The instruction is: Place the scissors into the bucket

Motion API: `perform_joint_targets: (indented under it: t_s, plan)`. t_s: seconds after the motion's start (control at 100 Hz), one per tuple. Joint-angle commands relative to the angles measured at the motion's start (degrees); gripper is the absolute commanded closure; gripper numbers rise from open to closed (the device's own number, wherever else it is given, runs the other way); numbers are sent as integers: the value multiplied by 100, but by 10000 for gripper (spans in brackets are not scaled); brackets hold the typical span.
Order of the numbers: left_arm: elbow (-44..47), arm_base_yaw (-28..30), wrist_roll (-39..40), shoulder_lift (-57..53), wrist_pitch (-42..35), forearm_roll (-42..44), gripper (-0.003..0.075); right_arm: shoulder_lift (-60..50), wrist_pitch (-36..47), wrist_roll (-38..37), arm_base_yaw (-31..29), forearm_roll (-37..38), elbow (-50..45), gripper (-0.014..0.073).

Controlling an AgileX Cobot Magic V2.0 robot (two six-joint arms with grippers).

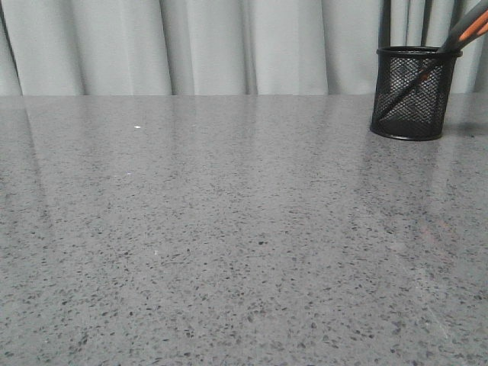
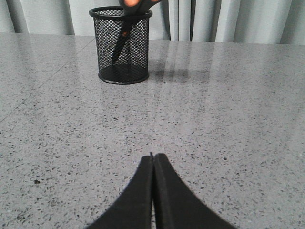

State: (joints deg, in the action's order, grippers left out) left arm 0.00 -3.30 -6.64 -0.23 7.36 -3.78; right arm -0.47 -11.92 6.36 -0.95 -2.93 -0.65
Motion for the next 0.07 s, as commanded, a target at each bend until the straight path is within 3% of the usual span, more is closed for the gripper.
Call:
perform_joint_targets:
  t_s: [0.0,0.06]
  plan:
    - [88,8,55,-145,-470,-48,741,-110,444,-1,-10,67,-145,664]
    - [88,8,55,-145,-470,-48,741,-110,444,-1,-10,67,-145,664]
